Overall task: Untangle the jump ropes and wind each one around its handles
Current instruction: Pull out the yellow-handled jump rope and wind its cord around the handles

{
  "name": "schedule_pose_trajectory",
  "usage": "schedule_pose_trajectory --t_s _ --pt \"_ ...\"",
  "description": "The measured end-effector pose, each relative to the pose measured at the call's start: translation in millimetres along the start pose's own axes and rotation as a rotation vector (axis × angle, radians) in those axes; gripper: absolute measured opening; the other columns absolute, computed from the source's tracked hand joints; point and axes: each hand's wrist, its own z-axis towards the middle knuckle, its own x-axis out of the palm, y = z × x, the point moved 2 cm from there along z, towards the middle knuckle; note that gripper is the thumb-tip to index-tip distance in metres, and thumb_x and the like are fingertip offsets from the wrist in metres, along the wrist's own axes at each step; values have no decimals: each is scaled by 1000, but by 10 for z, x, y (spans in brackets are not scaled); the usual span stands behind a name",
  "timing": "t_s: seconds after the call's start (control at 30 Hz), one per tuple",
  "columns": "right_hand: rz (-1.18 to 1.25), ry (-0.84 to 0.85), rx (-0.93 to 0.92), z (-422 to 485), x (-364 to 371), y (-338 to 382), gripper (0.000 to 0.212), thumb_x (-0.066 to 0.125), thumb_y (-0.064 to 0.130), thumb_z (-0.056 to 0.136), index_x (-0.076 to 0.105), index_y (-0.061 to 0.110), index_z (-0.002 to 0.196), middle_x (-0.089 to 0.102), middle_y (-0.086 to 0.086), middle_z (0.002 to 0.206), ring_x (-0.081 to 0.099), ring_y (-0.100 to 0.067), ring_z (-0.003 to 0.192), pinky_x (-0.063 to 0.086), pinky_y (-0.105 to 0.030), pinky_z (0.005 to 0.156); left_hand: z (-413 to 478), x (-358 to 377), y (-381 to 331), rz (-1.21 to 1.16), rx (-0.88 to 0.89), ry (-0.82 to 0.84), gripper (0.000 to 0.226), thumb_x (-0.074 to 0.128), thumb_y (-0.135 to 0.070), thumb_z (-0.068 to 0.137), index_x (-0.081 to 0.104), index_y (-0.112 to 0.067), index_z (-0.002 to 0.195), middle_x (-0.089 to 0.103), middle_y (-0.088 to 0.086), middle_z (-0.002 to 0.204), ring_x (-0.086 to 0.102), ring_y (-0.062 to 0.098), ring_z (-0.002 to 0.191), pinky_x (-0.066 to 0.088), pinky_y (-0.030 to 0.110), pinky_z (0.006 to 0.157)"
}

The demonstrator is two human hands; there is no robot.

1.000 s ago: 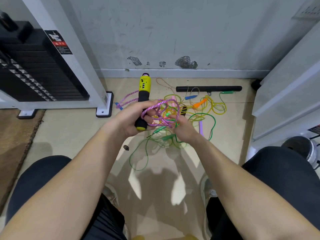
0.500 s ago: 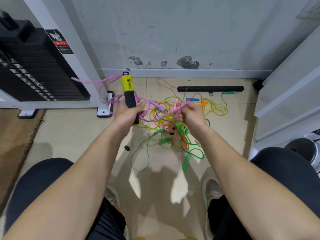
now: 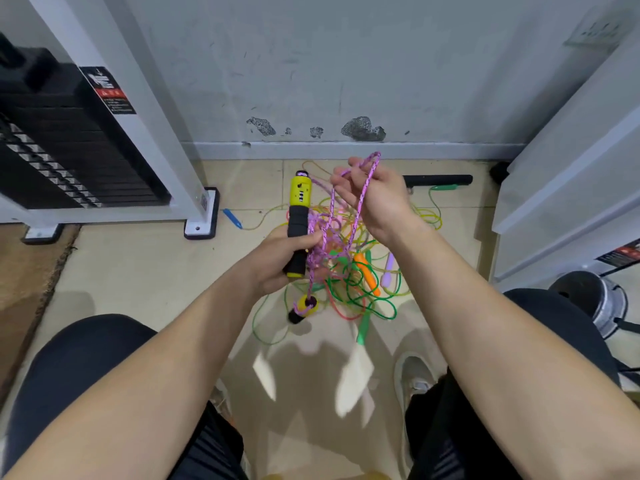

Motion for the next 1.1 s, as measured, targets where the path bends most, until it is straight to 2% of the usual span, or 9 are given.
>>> schedule_pose_trajectory --t_s 0.2,0.37,0.47,0.53,0.63,0.77,0.9,1.03,1.1 --pt "-524 -507 163 -296 -419 -814 13 51 21 96 55 11 104 57 -9 101 51 -26 88 35 -30 71 -63 37 -157 -313 22 -158 9 63 -10 95 55 -8 92 58 6 69 61 15 57 59 32 57" --pt "-270 -49 361 -581 -178 -1195 47 34 29 107 65 8 78 69 -4 72 60 -13 67 42 -21 68 -76 145 -229 -395 11 -207 12 61 -11 97 58 -5 87 64 7 64 66 14 54 62 32 57" --pt "-237 189 446 -616 -161 -1347 52 30 49 104 60 7 100 67 -20 66 67 -35 73 53 -28 73 -60 107 -289 -476 38 -250 15 60 -9 98 61 -3 84 64 7 64 64 13 51 62 32 59" --pt "-315 336 516 -665 -201 -1432 64 31 66 96 63 13 112 68 -17 78 68 -33 86 49 -34 83 -50 7 -339 -567 60 -286 12 60 -7 98 63 -2 87 66 7 65 63 14 52 62 33 62" --pt "-417 316 460 -708 -137 -1466 58 49 62 71 72 29 112 58 -2 104 56 -16 93 42 -35 88 -29 -110 -386 -721 66 -343 11 58 -4 98 61 -1 88 68 9 65 65 17 50 60 32 56" --pt "-492 336 303 -694 11 -1387 65 60 36 64 52 48 128 38 6 145 34 -13 136 32 -40 114 -33 -69 -358 -721 48 -361 10 57 -3 99 59 1 91 68 9 64 66 19 48 59 33 55" --pt "-651 362 200 -655 -20 -1370 73 80 38 77 44 43 141 31 8 144 29 -10 136 29 -36 116 -25 9 -332 -659 21 -362 12 60 -5 98 60 0 87 67 10 71 66 19 53 61 35 59" --pt "-611 365 93 -612 -48 -1442 24 72 26 92 67 21 115 60 6 116 54 6 102 39 -17 94 -22 51 -340 -605 15 -346 12 63 -10 97 59 0 90 70 10 68 70 21 57 63 39 65" --pt "-507 330 173 -614 -87 -1435 15 64 30 98 67 16 104 69 4 101 63 -1 89 46 -24 87 -15 -21 -361 -521 39 -316 14 63 -13 97 59 1 98 72 15 82 73 25 69 63 44 71"
